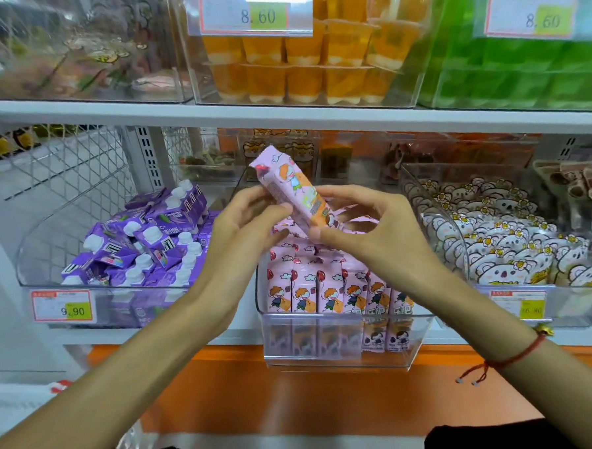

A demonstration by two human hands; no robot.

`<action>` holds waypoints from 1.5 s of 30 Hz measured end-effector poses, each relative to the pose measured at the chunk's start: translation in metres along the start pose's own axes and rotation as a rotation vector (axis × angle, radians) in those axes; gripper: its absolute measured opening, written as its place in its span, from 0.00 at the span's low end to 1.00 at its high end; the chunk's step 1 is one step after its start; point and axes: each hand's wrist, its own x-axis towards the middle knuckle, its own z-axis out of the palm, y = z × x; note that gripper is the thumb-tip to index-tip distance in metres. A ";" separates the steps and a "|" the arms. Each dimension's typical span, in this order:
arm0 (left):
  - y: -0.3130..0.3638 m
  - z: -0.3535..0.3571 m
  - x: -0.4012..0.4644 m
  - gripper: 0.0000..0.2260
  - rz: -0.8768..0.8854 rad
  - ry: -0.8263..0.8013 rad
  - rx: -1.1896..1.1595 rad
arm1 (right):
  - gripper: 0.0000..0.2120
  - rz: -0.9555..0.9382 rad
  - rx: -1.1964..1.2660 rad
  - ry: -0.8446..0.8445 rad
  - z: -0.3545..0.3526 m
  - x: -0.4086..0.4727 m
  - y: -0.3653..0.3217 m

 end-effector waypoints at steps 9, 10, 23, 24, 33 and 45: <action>0.005 -0.008 0.001 0.12 0.160 0.030 0.030 | 0.16 0.126 0.131 -0.024 0.002 0.010 0.011; 0.005 -0.009 0.001 0.13 0.182 0.006 0.031 | 0.14 0.138 0.183 -0.010 0.002 0.011 0.013; -0.004 -0.029 0.030 0.17 0.413 0.101 0.267 | 0.18 0.085 -0.543 -0.257 0.028 0.048 0.059; -0.007 -0.029 0.034 0.17 0.419 0.078 0.304 | 0.16 0.008 -0.675 -0.273 0.031 0.048 0.063; -0.019 -0.042 0.070 0.23 0.459 -0.111 0.828 | 0.20 -0.033 -0.732 -0.411 0.032 0.048 0.069; -0.013 -0.014 0.099 0.15 0.197 -0.274 1.437 | 0.18 -0.105 -0.697 -0.339 0.033 0.045 0.072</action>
